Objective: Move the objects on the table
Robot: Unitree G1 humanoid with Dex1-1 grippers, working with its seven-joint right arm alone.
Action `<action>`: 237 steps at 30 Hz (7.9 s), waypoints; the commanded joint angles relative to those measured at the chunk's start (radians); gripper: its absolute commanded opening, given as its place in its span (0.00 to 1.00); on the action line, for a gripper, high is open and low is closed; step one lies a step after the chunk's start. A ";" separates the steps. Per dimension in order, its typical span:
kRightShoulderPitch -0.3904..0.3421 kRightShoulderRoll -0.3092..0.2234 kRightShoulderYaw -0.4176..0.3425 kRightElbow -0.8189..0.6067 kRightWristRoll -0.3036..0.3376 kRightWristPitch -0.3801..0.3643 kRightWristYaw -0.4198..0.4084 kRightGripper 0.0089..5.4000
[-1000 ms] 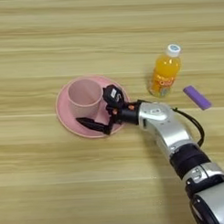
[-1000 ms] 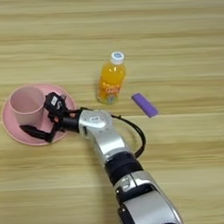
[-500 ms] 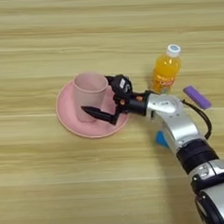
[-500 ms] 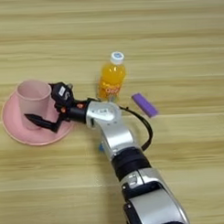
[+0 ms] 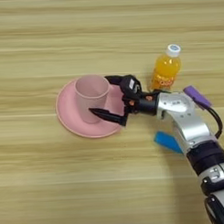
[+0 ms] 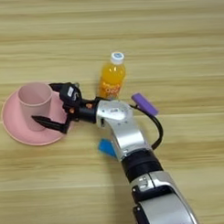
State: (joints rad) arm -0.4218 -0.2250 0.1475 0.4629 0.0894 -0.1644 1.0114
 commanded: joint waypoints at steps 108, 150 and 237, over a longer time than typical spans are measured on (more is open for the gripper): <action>-0.165 -0.255 -0.301 0.100 0.119 0.021 -0.209 0.99; -0.175 -0.176 -0.240 -0.133 0.125 0.094 -0.191 0.64; -0.197 0.000 -0.086 -0.074 0.093 0.106 -0.162 1.00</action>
State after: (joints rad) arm -0.5469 -0.2145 0.0768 0.4640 0.1662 -0.0513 0.8641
